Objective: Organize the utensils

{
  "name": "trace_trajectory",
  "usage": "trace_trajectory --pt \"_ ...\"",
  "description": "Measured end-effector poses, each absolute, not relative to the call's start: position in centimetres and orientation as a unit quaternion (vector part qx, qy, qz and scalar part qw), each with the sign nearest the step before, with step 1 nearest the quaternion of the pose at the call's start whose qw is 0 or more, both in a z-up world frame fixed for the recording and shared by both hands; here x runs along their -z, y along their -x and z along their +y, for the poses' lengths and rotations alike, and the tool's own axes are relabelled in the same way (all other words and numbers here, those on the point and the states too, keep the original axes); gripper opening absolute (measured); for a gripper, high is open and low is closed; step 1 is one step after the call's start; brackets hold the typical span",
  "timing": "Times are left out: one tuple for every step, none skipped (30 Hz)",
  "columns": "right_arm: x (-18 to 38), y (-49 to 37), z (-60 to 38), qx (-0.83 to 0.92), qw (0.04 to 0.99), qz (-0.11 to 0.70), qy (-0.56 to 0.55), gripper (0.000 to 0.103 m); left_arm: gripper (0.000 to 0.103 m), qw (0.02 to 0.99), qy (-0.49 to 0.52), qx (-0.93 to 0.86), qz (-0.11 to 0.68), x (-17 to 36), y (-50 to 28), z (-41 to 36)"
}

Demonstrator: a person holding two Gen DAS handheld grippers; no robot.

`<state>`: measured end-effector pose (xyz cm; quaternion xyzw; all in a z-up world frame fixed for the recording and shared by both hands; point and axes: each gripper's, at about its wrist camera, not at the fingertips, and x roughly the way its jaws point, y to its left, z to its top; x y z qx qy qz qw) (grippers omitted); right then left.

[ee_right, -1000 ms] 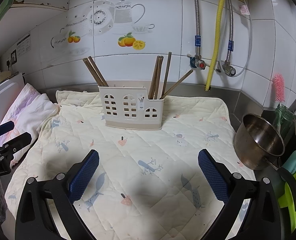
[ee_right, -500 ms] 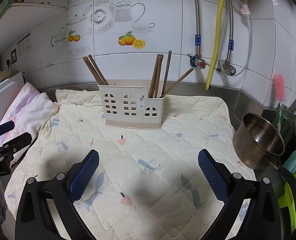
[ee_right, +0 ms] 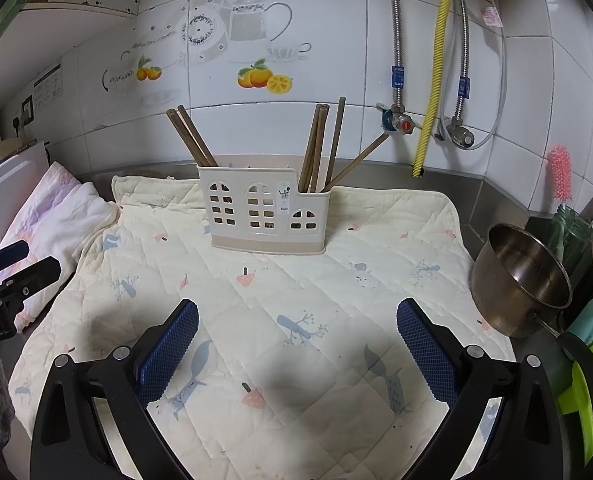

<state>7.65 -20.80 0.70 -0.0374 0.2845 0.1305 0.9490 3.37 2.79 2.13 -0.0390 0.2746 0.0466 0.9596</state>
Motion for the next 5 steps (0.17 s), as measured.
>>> trace_trajectory --pt "-0.63 -7.65 -20.78 -0.131 0.949 0.285 0.038 0.096 0.098 0.959 0.04 -0.047 0.275 -2.11 -3.35 2.87" --pt "-0.61 -7.62 -20.77 -0.131 0.949 0.285 0.038 0.096 0.098 0.959 0.04 -0.048 0.275 -2.08 -3.35 2.9" --pt "-0.59 -7.6 -20.73 -0.132 0.949 0.285 0.038 0.096 0.098 0.959 0.04 -0.048 0.276 -2.04 -3.33 2.92" --pt "-0.59 -7.62 -20.72 -0.132 0.948 0.286 0.038 0.096 0.098 0.959 0.04 -0.047 0.276 -2.0 -3.34 2.92" --pt "-0.53 -7.61 -20.72 -0.133 0.948 0.286 0.038 0.096 0.098 0.959 0.04 -0.048 0.277 -1.98 -3.36 2.93"
